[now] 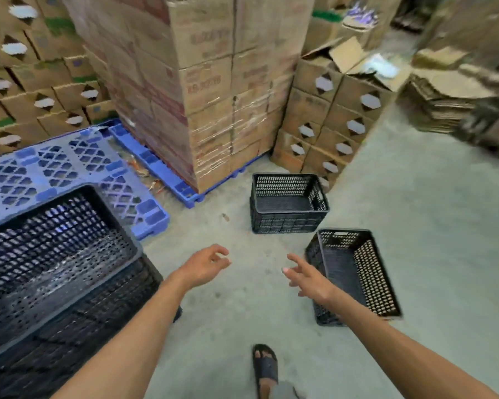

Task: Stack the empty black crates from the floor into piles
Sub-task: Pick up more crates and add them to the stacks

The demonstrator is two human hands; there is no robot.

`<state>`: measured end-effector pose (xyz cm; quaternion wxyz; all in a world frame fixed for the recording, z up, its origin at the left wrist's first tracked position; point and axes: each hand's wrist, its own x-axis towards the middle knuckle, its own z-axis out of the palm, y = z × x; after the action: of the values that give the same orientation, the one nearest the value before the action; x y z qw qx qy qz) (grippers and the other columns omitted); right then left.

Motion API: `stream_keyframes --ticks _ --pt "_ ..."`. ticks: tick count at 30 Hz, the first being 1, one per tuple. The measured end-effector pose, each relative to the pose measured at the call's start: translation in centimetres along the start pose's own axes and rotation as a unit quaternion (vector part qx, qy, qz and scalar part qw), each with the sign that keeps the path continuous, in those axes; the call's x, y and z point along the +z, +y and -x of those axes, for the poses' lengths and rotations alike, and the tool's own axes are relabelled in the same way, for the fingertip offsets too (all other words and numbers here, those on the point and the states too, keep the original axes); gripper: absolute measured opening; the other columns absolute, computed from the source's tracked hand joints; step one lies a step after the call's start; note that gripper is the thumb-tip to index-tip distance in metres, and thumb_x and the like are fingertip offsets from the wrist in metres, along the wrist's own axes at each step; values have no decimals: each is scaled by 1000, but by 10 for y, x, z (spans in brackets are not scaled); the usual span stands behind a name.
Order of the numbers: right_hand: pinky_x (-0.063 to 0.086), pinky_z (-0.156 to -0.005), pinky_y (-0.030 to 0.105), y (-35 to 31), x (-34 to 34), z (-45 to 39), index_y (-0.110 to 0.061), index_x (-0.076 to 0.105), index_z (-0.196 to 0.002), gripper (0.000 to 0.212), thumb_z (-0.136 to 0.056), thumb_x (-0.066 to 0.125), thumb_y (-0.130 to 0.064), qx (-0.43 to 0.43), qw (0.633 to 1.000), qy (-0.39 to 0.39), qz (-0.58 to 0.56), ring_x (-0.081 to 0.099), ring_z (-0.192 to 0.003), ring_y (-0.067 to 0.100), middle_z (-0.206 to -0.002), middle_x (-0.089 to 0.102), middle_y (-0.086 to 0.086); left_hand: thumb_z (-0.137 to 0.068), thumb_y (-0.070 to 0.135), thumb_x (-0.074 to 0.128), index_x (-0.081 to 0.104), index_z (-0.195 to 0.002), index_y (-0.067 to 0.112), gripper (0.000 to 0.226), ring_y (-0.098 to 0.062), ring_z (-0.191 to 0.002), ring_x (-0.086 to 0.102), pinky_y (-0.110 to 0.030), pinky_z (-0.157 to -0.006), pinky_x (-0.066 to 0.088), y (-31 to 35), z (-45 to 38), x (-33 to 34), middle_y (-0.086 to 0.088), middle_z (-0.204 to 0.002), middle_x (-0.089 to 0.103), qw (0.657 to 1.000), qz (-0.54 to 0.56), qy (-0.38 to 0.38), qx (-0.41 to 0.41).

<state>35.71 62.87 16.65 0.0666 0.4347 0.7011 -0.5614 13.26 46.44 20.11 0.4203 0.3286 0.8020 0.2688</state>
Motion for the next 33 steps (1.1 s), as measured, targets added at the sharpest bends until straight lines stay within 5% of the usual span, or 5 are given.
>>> stream_keyframes --ticks 7,11,17,27,33 --pt "51 -69 37 101 -109 29 -18 32 -148 57 -98 53 -35 72 974 123 -176 63 -87 26 -111 56 0 -94 37 54 57 -123 20 34 -16 -90 56 -24 -73 43 109 -70 103 -5 -112 62 990 -48 -133 18" --pt "48 -65 30 169 -171 22 -22 29 -150 64 -95 54 -43 132 952 149 -233 63 -84 18 -137 55 10 -96 50 42 53 -121 27 36 -19 -101 55 -24 -69 41 151 -117 174 -1 -118 58 982 -51 -181 -30" --pt "49 -68 33 297 -257 -18 -22 37 -142 55 -94 56 -42 241 912 152 -295 62 -83 21 -112 62 7 -95 53 38 51 -115 31 32 -17 -91 55 -27 -67 41 186 -208 301 -1 -112 59 974 -55 -196 -103" --pt "41 -86 41 485 -299 -134 -21 49 -132 49 -90 60 -44 357 847 160 -360 58 -106 28 -131 57 11 -94 49 45 44 -132 28 43 -30 -118 54 -43 -103 41 128 -351 465 -11 -131 56 958 -73 -191 -203" --pt "45 -95 53 579 -260 -230 -27 28 -146 75 -86 63 -52 381 771 175 -480 44 -129 37 -151 37 11 -96 41 49 26 -146 28 56 -33 -126 48 -45 -96 46 56 -442 557 -14 -145 43 955 5 -129 -268"
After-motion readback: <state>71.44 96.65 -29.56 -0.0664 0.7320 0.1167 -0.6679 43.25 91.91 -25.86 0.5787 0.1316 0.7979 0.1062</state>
